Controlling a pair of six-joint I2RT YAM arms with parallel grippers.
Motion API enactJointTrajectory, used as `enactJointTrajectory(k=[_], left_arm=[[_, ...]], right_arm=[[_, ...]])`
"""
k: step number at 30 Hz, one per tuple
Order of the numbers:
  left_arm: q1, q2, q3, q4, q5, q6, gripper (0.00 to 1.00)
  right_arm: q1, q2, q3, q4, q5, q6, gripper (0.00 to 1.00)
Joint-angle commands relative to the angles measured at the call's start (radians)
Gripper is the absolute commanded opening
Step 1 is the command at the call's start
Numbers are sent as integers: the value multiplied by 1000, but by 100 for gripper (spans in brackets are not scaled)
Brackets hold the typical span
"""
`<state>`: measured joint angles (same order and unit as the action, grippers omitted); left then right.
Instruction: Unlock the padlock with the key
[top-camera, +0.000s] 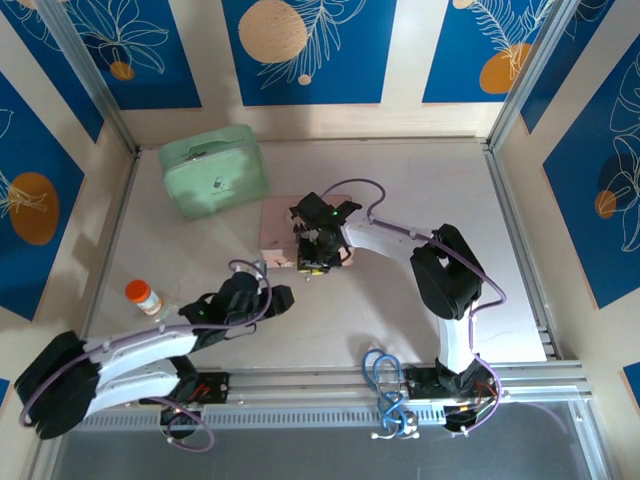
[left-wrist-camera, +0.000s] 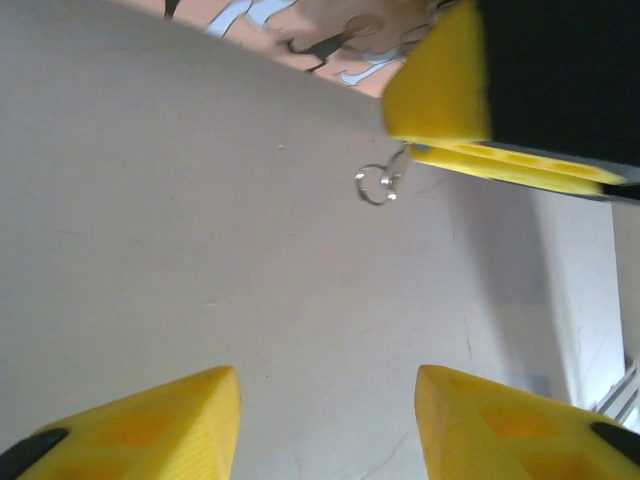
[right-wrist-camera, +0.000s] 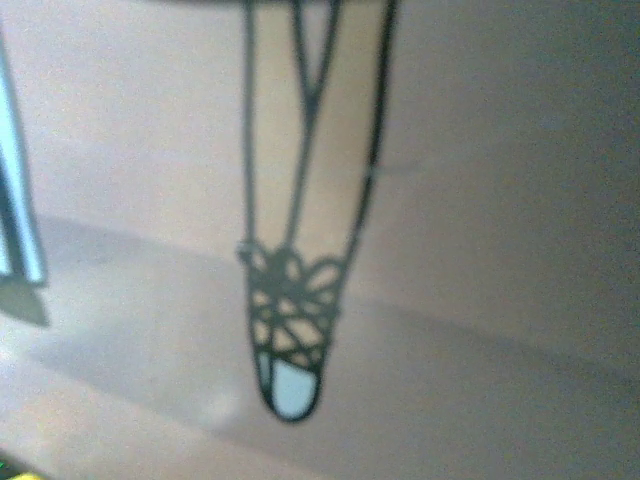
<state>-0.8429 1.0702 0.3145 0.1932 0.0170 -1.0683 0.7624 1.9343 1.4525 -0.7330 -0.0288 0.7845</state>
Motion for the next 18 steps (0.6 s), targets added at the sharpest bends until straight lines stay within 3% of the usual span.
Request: enactJointTrajectory(k=[1, 8, 12, 18], left_arm=[[-23, 115, -41, 289, -20, -88, 47], [-52, 328, 5, 530, -54, -4, 40], [-48, 394, -70, 820, -103, 19, 43], [-46, 429, -92, 915, -132, 57, 41]], right_arm=[[-15, 47, 24, -135, -214, -6, 5], [-24, 59, 68, -185, -225, -25, 6], [-23, 61, 72, -189, -234, -27, 5], [-23, 78, 80, -189, -238, -28, 5]])
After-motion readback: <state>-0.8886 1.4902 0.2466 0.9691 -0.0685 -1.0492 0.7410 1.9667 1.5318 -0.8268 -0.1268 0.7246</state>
